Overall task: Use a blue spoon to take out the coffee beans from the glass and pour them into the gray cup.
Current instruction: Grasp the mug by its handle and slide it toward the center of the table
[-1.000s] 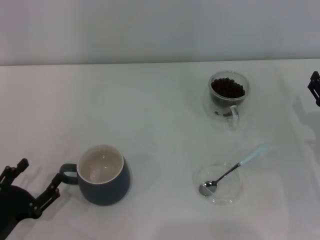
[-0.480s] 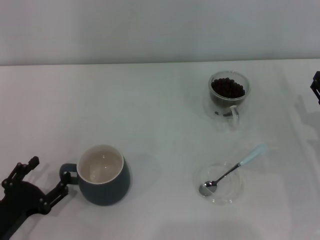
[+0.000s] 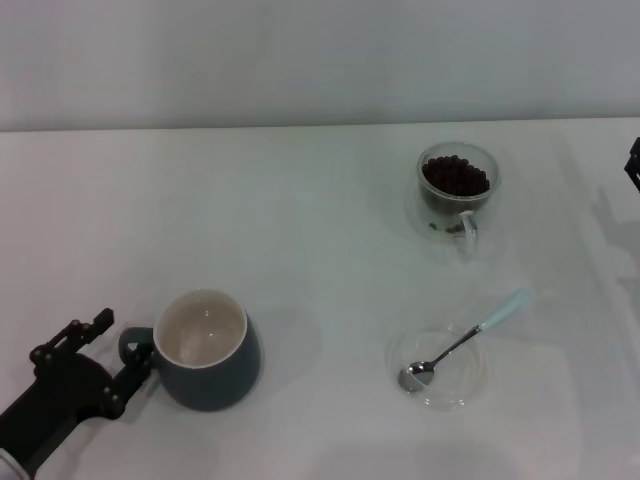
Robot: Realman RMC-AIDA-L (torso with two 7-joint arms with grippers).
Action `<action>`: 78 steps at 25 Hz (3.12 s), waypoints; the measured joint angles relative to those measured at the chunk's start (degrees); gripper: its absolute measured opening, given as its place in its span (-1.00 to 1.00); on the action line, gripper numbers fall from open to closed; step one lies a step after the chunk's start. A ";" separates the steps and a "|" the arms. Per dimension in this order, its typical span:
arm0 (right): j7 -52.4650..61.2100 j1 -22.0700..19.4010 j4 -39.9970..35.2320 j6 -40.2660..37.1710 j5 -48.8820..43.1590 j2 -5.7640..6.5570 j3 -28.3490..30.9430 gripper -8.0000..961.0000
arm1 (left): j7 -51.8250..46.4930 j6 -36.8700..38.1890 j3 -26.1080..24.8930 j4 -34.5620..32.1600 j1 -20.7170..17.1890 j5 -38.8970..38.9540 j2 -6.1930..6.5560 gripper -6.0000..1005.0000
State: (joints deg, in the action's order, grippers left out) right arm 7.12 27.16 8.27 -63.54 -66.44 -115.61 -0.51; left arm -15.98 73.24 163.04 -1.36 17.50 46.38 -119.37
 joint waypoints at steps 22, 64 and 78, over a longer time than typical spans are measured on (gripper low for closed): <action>0.00 0.26 -0.01 0.00 0.00 -0.06 0.20 0.75 | 5.44 -2.43 0.00 -2.42 1.11 -0.72 -0.03 -0.78; 0.31 0.20 0.03 0.00 0.00 -0.14 -0.10 0.74 | 10.01 -11.14 0.01 -10.18 6.47 -5.78 -0.26 -0.77; 0.13 0.06 0.28 0.00 0.00 -0.14 -0.10 0.74 | 15.17 -10.29 -0.03 -11.17 4.09 -5.30 -0.25 -0.24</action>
State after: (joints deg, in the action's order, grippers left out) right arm 7.24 27.23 8.55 -63.54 -66.45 -115.75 -0.61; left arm -0.81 62.95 163.01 -12.53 21.59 41.08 -119.62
